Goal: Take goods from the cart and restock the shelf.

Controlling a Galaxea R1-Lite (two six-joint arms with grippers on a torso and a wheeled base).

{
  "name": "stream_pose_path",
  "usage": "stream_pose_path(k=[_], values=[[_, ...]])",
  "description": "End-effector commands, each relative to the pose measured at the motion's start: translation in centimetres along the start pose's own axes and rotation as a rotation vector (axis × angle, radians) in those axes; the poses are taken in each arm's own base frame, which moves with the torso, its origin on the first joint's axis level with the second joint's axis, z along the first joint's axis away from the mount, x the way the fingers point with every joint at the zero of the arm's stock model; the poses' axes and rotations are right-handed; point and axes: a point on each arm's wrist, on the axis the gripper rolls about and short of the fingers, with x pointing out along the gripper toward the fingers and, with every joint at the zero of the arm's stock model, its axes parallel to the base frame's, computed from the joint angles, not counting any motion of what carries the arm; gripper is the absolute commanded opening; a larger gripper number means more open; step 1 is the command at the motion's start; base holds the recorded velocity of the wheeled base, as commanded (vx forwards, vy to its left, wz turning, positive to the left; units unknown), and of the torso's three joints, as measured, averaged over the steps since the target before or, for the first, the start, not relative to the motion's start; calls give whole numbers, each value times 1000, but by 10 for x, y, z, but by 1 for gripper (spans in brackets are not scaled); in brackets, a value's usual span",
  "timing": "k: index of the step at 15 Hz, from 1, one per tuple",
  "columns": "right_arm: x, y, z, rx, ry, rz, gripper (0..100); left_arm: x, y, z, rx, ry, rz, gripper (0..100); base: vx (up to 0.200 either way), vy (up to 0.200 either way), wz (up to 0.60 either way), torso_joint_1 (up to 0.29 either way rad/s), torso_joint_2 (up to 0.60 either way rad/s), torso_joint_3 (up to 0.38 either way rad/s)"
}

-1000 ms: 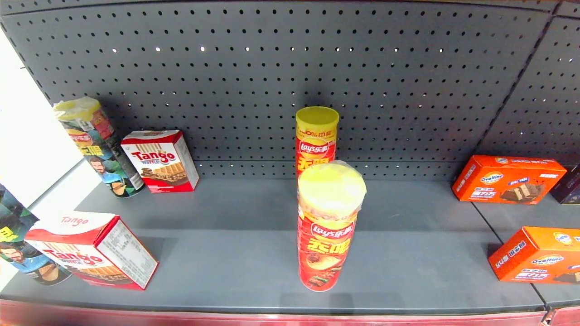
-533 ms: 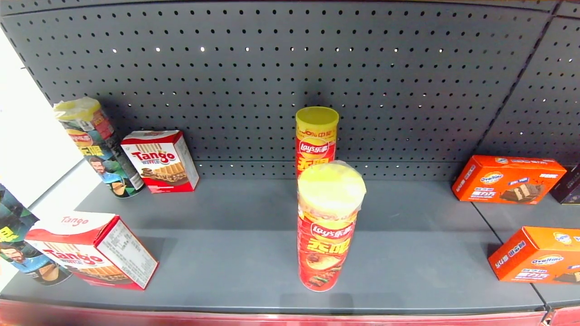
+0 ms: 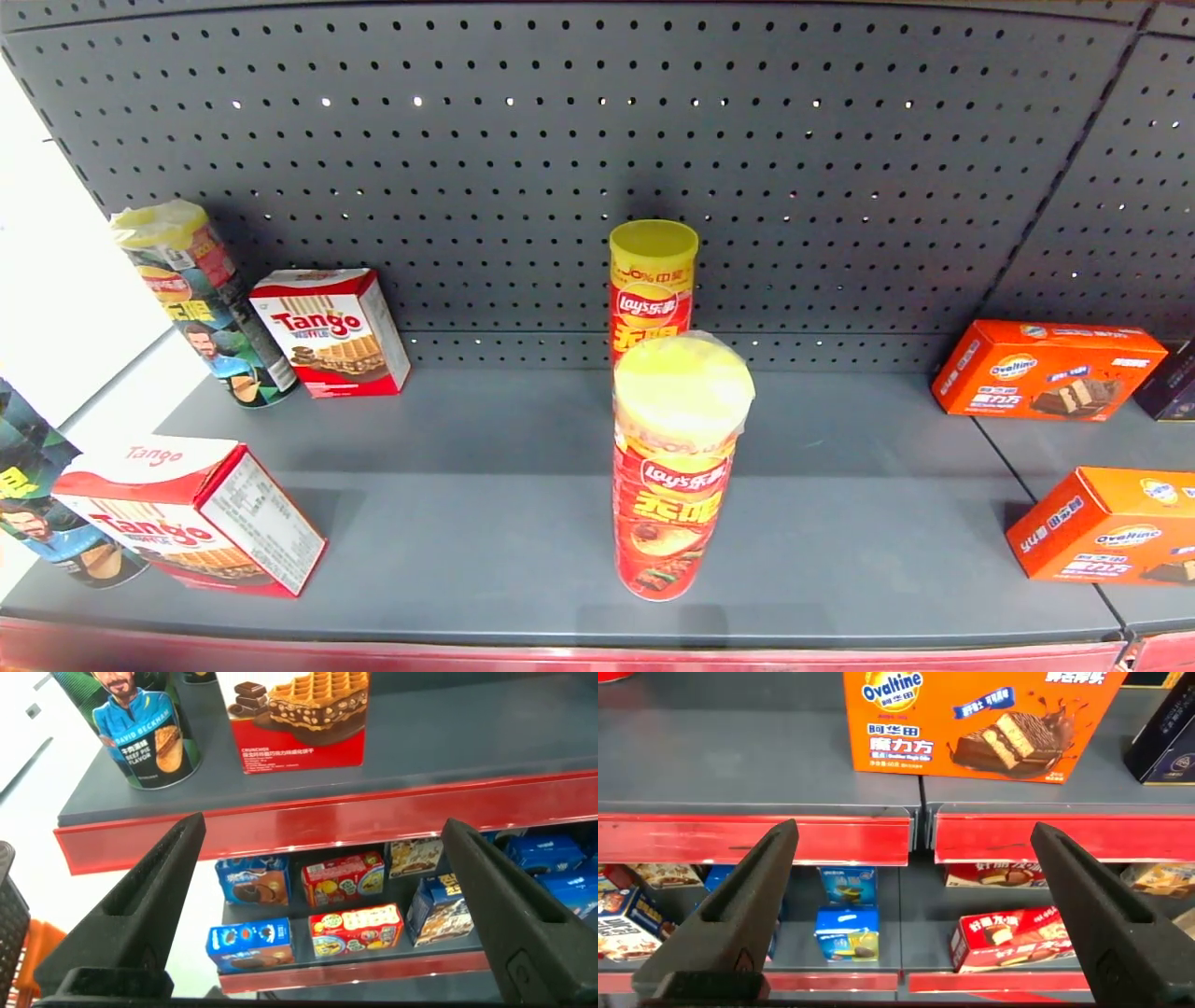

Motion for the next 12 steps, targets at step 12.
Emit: stream_pose_path(k=[12], values=[[0,-1,0,11,3,-23,100,0,0,0,-24,-1,1,100,0,0,0,0,0,0]])
